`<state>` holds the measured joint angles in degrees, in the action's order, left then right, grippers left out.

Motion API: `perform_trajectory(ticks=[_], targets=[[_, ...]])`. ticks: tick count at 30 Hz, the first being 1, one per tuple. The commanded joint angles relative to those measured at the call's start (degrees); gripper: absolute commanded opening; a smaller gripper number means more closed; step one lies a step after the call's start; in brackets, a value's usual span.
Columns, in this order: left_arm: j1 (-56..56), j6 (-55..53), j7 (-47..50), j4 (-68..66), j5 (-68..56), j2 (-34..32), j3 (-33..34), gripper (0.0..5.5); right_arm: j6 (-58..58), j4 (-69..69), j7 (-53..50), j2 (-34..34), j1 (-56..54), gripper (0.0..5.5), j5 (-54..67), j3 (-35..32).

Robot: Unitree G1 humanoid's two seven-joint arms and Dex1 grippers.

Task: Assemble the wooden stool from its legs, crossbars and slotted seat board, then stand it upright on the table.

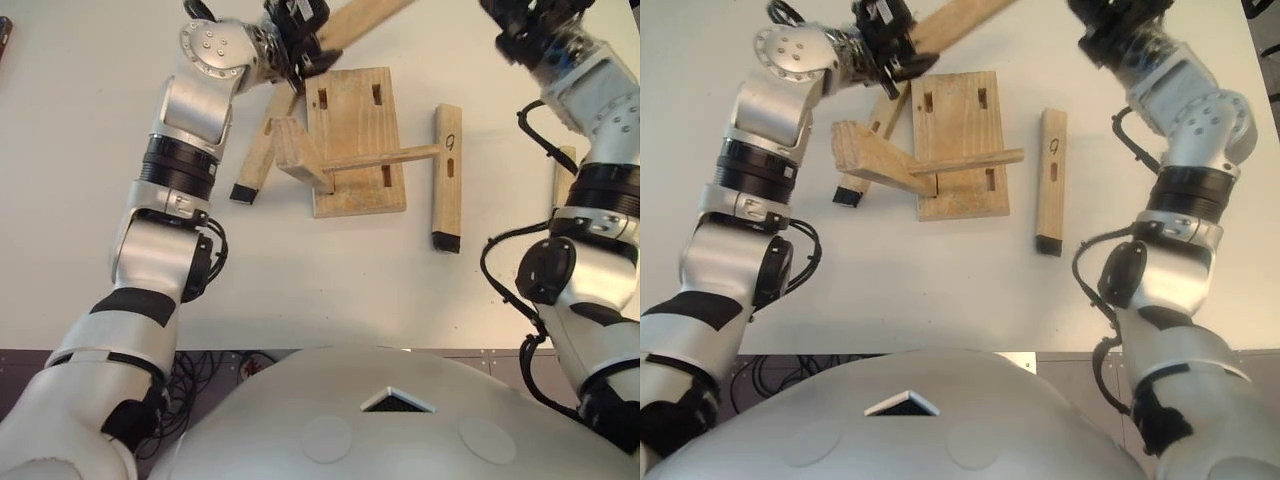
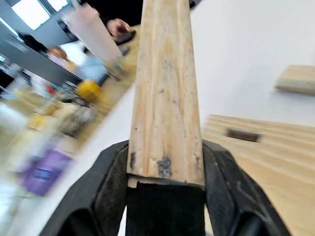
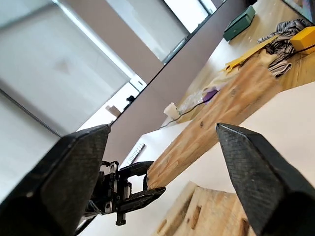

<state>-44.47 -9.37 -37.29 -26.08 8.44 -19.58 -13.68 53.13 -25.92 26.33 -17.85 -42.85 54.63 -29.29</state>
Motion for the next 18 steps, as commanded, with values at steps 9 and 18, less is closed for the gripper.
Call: perform_trajectory(ticks=[9,18], targets=[[-1.8,18.9,19.1,4.1,20.1,-11.0,-2.5,1.99,-2.9,6.1,-29.8,15.6,-4.2,5.4,8.4,-5.8],[-1.5,22.3,19.3,4.6,24.4,-10.2,-5.0,1.99,-9.5,2.3,-29.1,17.9,-7.3,5.4,5.7,-2.0]])
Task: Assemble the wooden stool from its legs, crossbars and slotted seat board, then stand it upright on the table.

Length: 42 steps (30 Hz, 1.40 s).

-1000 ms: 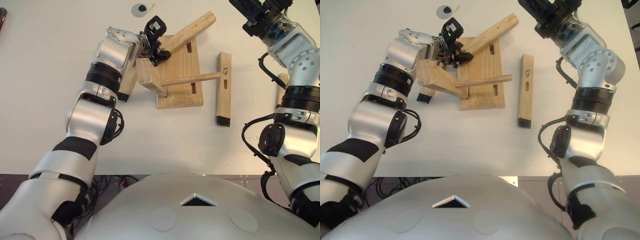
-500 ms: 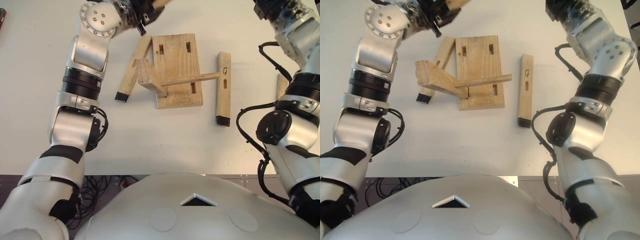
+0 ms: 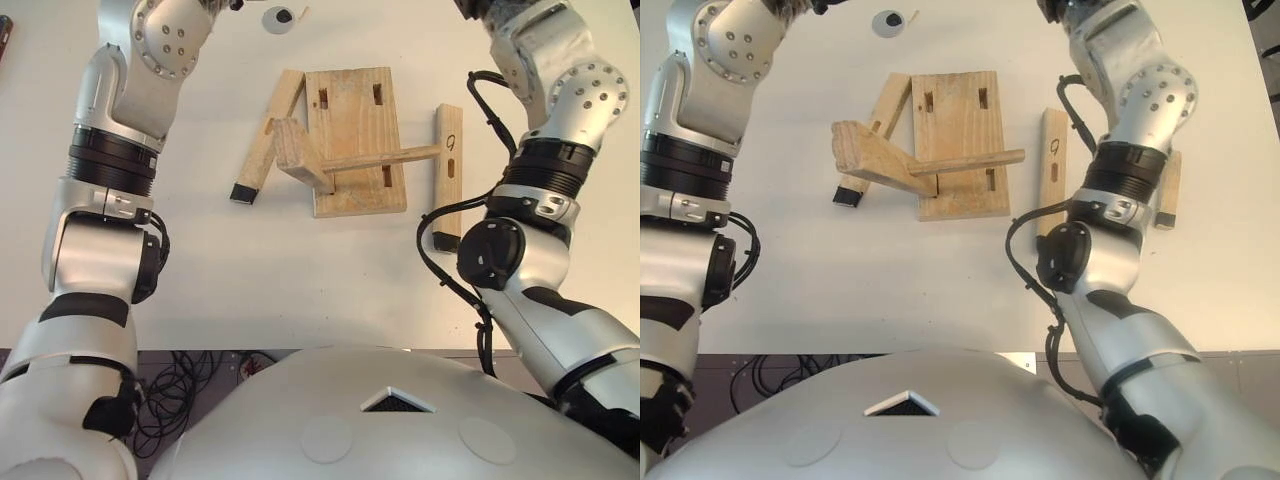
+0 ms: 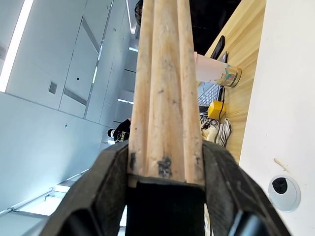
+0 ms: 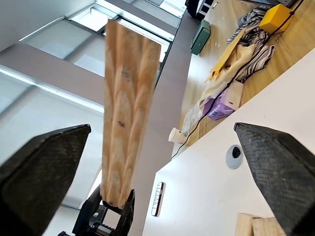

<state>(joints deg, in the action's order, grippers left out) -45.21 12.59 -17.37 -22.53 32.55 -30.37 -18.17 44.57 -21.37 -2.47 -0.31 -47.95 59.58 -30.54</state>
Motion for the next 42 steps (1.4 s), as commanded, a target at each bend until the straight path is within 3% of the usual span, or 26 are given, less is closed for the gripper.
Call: perform_trajectory(ticks=[1,7,26,35,36,42], targets=[[-0.6,0.6,-0.8,1.4,0.3,0.7,-0.7,1.99,-1.2,-3.2,-0.6,0.5,-2.8,5.4,1.7,-1.6],[0.9,1.9,-1.2,2.3,0.8,0.9,-1.7,1.99,-3.2,-8.0,-1.7,0.4,-5.7,5.4,6.0,-5.4],[0.6,5.4,0.9,-0.7,7.5,-1.7,-5.0,1.99,-10.2,-12.1,-5.2,-0.4,-6.2,2.36,3.0,-6.0],[0.9,6.1,1.2,-3.4,6.9,-1.6,-4.9,1.99,-10.7,-11.5,-5.1,-0.2,-5.3,2.31,3.1,-5.7],[1.3,5.3,0.0,-3.1,5.6,-1.2,-4.3,2.36,-11.1,-11.2,-4.5,-0.3,-5.4,2.31,2.7,-5.3],[2.3,3.3,-2.6,-2.4,0.5,0.1,-1.7,3.18,-14.4,-10.3,0.2,-2.4,-5.8,2.08,-0.5,-3.7]])
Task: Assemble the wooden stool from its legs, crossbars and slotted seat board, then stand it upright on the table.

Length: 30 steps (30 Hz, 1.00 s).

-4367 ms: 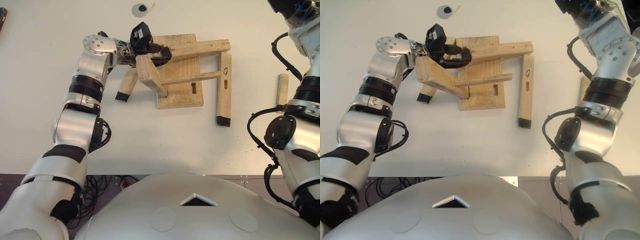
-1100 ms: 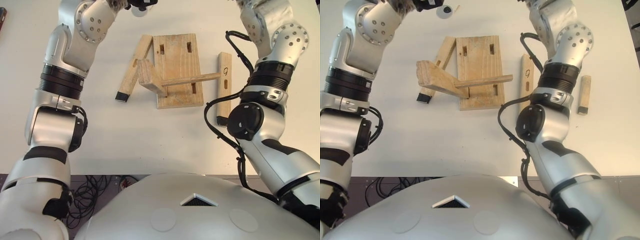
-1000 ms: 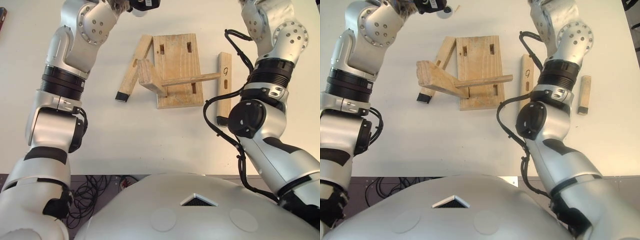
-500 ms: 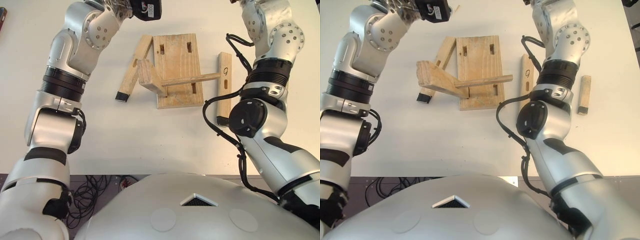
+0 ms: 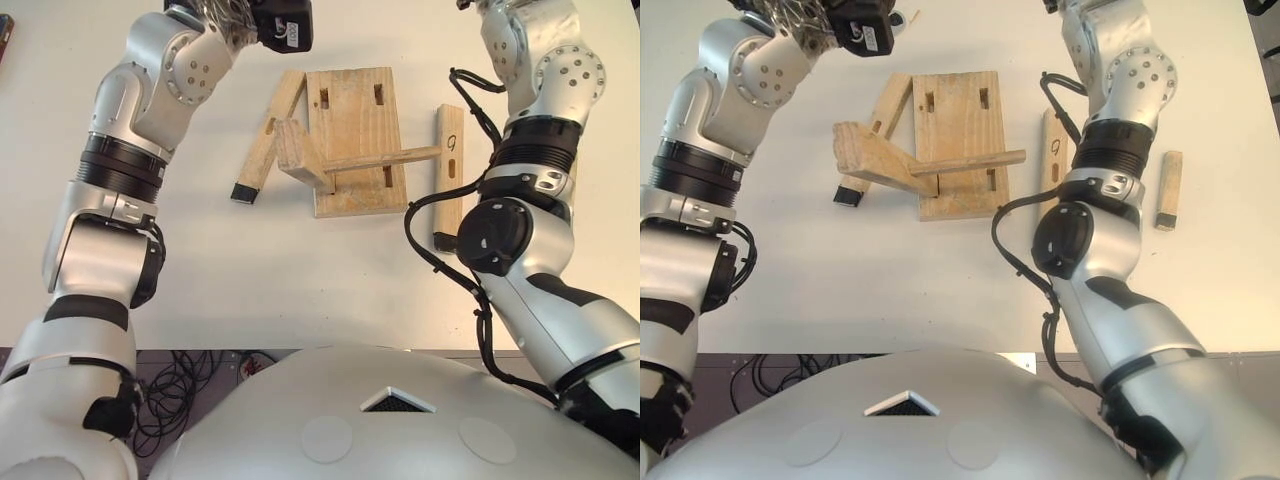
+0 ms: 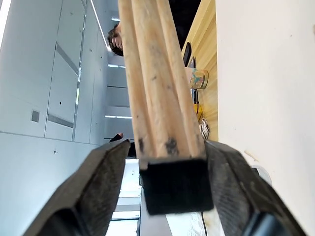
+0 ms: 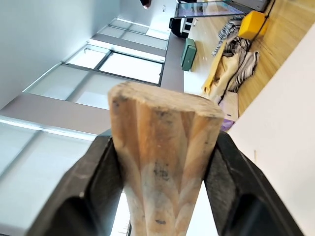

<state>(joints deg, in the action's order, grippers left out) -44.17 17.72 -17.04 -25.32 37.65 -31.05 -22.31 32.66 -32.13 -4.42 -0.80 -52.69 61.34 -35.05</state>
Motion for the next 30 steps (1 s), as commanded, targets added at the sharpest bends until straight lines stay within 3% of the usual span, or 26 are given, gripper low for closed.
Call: perform_trajectory(ticks=[1,6,14,17,22,30], targets=[[1.8,-2.1,-3.5,0.6,-5.5,1.0,2.6,3.27,-3.6,-0.3,2.9,-2.7,-1.3,2.08,-2.9,0.6],[4.3,-4.3,-5.0,1.4,-6.6,0.9,2.9,3.53,-9.0,-2.9,11.1,-11.1,-1.2,2.06,-10.5,2.8],[11.7,-17.4,-12.7,10.8,-22.5,4.3,11.1,3.53,0.8,9.5,55.6,-35.3,5.2,2.05,-12.0,11.4],[12.4,-25.4,-17.1,17.2,-30.6,6.5,13.7,3.53,2.0,14.0,68.2,-40.9,9.1,2.05,-14.2,16.2],[13.0,-37.8,-20.9,26.0,-38.2,7.6,15.1,3.53,6.6,18.2,80.1,-42.8,14.8,2.05,-14.3,22.3],[13.2,-41.4,-19.9,24.6,-40.2,7.8,15.6,3.53,5.7,18.2,82.0,-38.3,20.0,2.05,-15.7,24.9]])
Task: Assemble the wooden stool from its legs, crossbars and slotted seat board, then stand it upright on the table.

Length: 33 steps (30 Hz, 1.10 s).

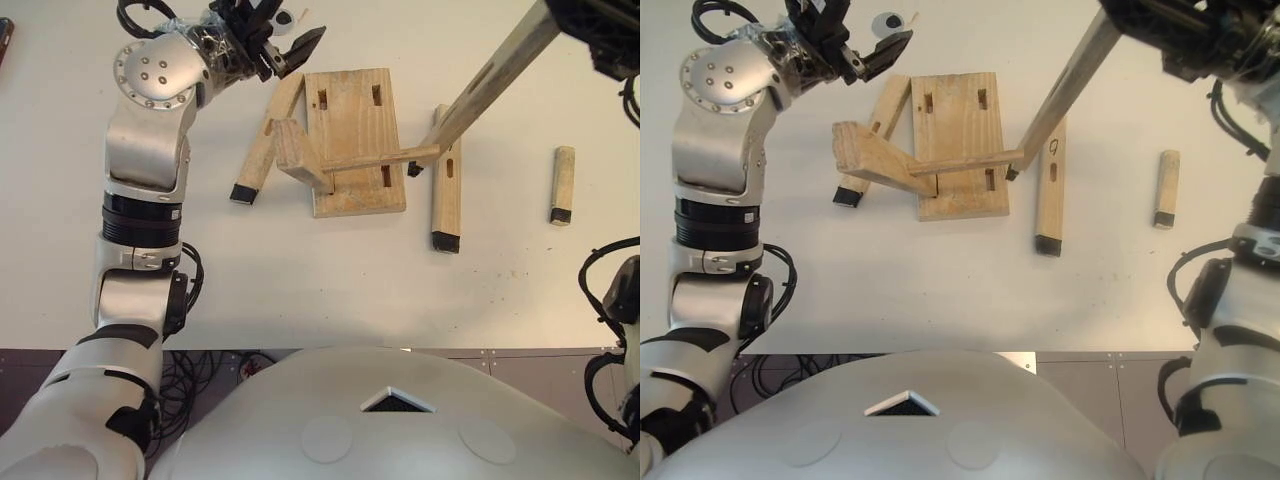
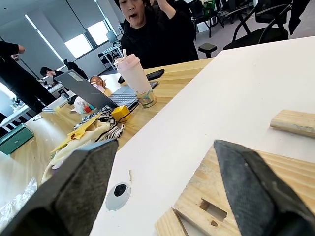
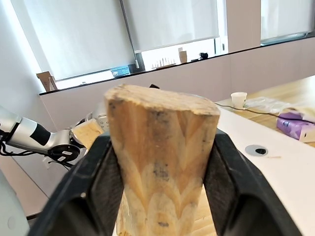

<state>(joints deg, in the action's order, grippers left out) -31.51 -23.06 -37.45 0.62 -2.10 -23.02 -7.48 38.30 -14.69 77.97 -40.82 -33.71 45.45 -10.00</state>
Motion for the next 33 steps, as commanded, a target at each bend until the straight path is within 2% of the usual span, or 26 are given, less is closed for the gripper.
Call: perform_trajectory(ticks=[1,9,13,17,21,29,33], targets=[[0.6,-0.5,0.7,-1.9,-0.4,-0.4,0.9,3.53,-0.2,0.8,-0.7,2.4,1.4,2.05,0.1,-0.2],[1.2,1.0,3.5,-5.9,-1.0,0.4,2.7,3.53,-4.0,-0.8,-3.0,6.6,5.0,2.05,-2.6,0.0],[1.6,1.0,4.2,-5.9,-1.0,0.1,3.4,3.53,-6.4,0.1,1.4,2.5,5.6,2.05,-7.3,4.0],[3.6,0.5,4.7,-4.4,-0.9,0.3,3.0,3.53,-8.2,0.0,8.1,-2.5,1.0,2.05,-11.6,9.4],[6.2,-0.1,5.7,-3.3,-0.2,1.4,1.6,3.53,-10.7,-1.4,12.6,-4.1,-4.1,2.04,-14.9,13.7],[8.3,-1.4,8.2,-1.2,-0.9,3.4,1.9,3.53,-16.0,-9.6,14.5,-5.0,-10.9,2.04,-18.1,16.3],[8.8,-1.7,8.7,-0.7,-0.9,3.5,2.1,3.53,-16.1,-5.8,14.5,-7.8,-8.0,2.04,-16.0,19.3]])
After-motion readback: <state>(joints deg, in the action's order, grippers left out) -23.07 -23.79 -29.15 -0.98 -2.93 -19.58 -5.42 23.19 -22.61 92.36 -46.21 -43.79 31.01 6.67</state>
